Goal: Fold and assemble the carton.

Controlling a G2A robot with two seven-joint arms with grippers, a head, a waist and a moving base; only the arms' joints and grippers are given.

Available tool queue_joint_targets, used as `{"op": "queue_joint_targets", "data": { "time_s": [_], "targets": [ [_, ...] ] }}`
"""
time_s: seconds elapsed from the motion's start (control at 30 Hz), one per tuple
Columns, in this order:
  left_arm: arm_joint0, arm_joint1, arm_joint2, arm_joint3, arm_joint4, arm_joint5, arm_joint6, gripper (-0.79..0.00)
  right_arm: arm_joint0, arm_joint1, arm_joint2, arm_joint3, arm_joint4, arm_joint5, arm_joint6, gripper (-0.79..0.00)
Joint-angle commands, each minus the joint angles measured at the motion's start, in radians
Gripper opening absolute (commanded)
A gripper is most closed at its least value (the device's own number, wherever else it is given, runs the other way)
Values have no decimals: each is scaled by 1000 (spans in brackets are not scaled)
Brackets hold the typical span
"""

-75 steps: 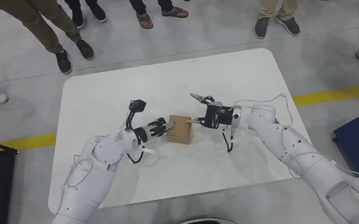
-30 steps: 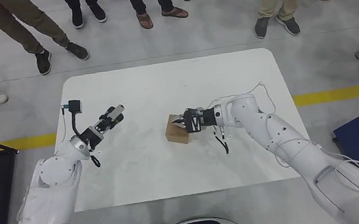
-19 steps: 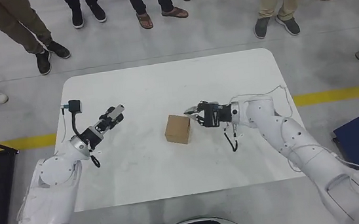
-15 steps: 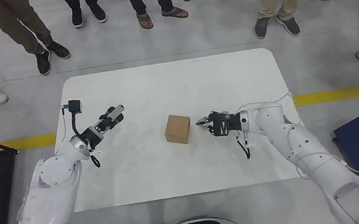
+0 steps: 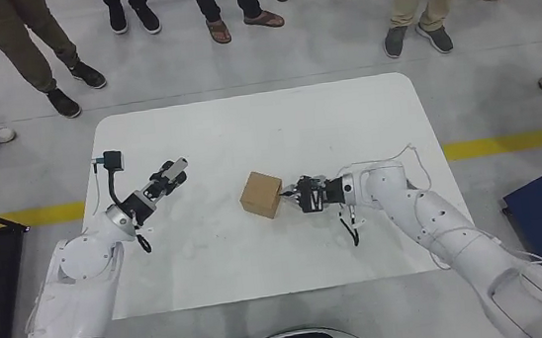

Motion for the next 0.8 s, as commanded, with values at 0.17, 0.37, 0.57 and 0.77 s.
{"op": "queue_joint_targets", "data": {
  "time_s": [0.17, 0.37, 0.57, 0.77],
  "targets": [
    [0, 0, 0, 0, 0, 0, 0, 0, -173, 67, 219, -93, 14, 364, -138, 0],
    [0, 0, 0, 0, 0, 0, 0, -1, -174, 67, 220, -93, 14, 366, -138, -521],
    [0, 0, 0, 0, 0, 0, 0, -1, -173, 67, 219, -93, 14, 364, -138, -191],
    [0, 0, 0, 0, 0, 0, 0, -1, -173, 67, 219, -93, 14, 364, -138, -14]
  ]
}}
